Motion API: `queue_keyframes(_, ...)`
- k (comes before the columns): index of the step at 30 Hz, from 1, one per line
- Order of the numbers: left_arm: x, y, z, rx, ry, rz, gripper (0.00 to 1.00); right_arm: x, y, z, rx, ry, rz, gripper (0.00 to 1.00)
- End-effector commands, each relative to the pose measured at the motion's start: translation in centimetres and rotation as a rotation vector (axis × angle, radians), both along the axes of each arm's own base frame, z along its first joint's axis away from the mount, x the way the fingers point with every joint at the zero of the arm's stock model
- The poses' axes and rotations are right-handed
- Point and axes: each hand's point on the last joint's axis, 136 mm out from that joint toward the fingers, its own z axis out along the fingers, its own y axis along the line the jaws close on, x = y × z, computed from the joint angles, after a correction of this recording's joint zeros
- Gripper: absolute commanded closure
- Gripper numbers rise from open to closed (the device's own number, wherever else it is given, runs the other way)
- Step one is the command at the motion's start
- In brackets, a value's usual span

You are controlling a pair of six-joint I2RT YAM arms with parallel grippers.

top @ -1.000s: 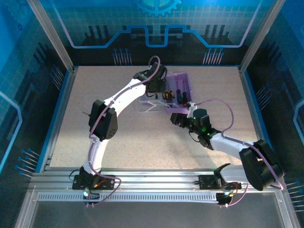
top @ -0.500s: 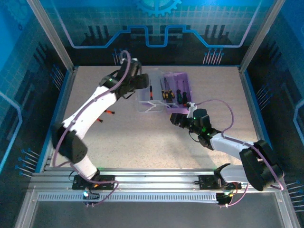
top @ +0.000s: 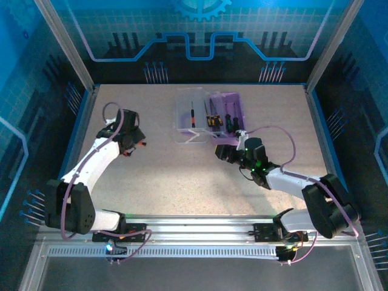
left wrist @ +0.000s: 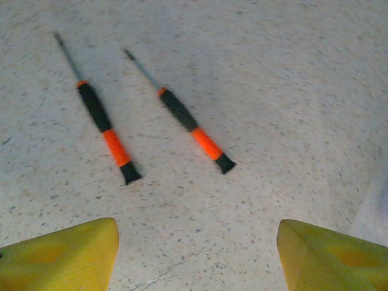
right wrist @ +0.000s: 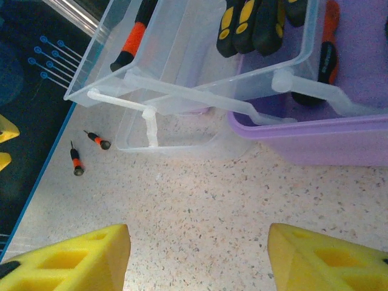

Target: Pack the tool kit

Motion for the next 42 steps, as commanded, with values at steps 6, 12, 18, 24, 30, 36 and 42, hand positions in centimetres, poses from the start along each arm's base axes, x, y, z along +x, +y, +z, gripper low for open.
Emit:
queue_keyframes(6, -1.1, 2.5, -1.7, -0.153, -0.009, 0.178, 0.3, -0.1, 3.3, 0.4, -0.038, -0.041, 0.094, 0.37)
queue_keyframes(12, -0.9, 4.0, -2.5, -0.15, 0.005, 0.252, 0.3, -0.1, 3.2, 0.3, -0.039, -0.037, 0.092, 0.36)
queue_keyframes(18, -0.4, 4.8, -3.8, -0.145, 0.067, 0.301, 0.33, 0.1, 3.1, 0.2, -0.043, -0.033, 0.086, 0.36)
queue_keyframes(24, -0.1, 6.2, -5.3, -0.093, 0.151, 0.336, 0.34, 0.3, 2.8, 0.0, -0.04, -0.024, 0.075, 0.36)
queue_keyframes(30, 0.9, 6.2, -6.9, -0.096, 0.241, 0.287, 0.37, 0.3, 2.6, 0.1, -0.031, -0.022, 0.072, 0.37)
queue_keyframes(36, 0.9, 6.6, -7.8, -0.095, 0.267, 0.332, 0.41, 0.3, 2.5, 0.2, -0.026, -0.021, 0.068, 0.37)
queue_keyframes(42, 1.0, 7.2, -9.0, -0.141, 0.262, 0.364, 0.45, 0.2, 2.4, 0.2, -0.022, -0.017, 0.068, 0.37)
